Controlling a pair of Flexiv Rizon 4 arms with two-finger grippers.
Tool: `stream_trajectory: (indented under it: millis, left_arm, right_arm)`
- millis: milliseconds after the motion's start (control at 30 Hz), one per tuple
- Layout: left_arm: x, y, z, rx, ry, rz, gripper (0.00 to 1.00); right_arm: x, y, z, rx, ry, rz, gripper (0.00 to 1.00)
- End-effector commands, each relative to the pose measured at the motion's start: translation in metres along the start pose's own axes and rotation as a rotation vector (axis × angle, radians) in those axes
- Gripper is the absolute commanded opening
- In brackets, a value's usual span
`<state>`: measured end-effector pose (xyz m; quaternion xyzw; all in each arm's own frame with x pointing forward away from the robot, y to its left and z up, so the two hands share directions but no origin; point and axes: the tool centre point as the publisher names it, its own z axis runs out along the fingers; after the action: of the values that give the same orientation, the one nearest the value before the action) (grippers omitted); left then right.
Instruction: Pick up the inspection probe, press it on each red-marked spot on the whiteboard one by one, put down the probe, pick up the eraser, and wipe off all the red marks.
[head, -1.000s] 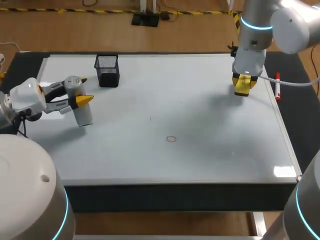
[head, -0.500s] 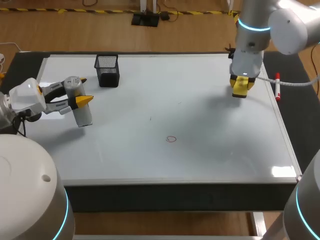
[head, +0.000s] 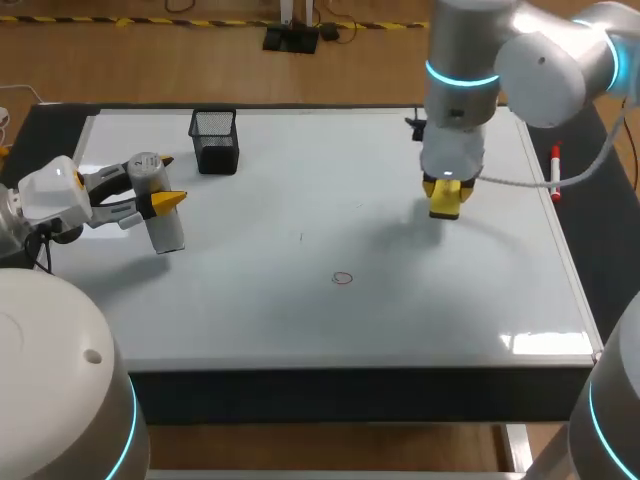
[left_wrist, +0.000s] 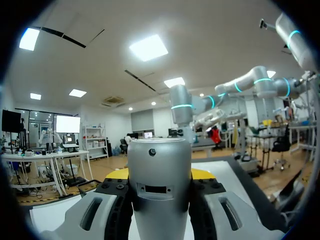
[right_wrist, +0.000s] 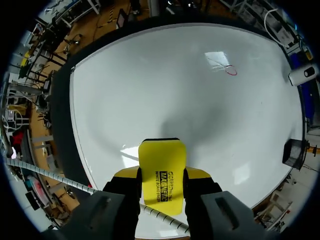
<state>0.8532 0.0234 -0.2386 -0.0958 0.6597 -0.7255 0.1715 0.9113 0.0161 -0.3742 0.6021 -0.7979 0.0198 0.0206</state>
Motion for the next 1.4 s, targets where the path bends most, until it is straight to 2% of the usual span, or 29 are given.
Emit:
stream_trajectory:
  millis: [33, 267, 333, 533, 867, 967, 1167, 1400]
  left_arm:
    - [0.001, -0.002, 0.000, -0.003, -0.002, 0.001, 0.00]
    - [0.001, -0.002, 0.000, -0.003, -0.002, 0.001, 0.00]
    - [0.001, -0.002, 0.000, -0.003, -0.002, 0.001, 0.00]
    - [0.001, -0.002, 0.000, -0.003, -0.002, 0.001, 0.00]
    - [0.001, -0.002, 0.000, -0.003, -0.002, 0.001, 0.00]
    - [0.001, -0.002, 0.000, -0.003, -0.002, 0.001, 0.00]
    - [0.001, -0.002, 0.000, -0.003, -0.002, 0.001, 0.00]
    - [0.001, -0.002, 0.000, -0.003, -0.002, 0.001, 0.00]
  right_arm:
    - [-0.016, 0.027, -0.007, 0.053, -0.026, -0.005, 0.00]
    - [-0.060, 0.074, -0.014, 0.051, -0.034, -0.078, 0.00]
    - [-0.067, 0.085, -0.015, 0.041, -0.013, -0.079, 0.00]
    - [-0.086, 0.113, -0.012, 0.043, -0.037, -0.131, 0.00]
    - [-0.126, 0.164, 0.007, 0.027, -0.023, -0.215, 0.00]
    - [-0.134, 0.173, 0.013, 0.009, -0.023, -0.236, 0.00]
    - [-0.147, 0.185, 0.016, 0.026, -0.042, -0.265, 0.00]
    - [-0.160, 0.189, 0.024, 0.006, -0.076, -0.298, 0.00]
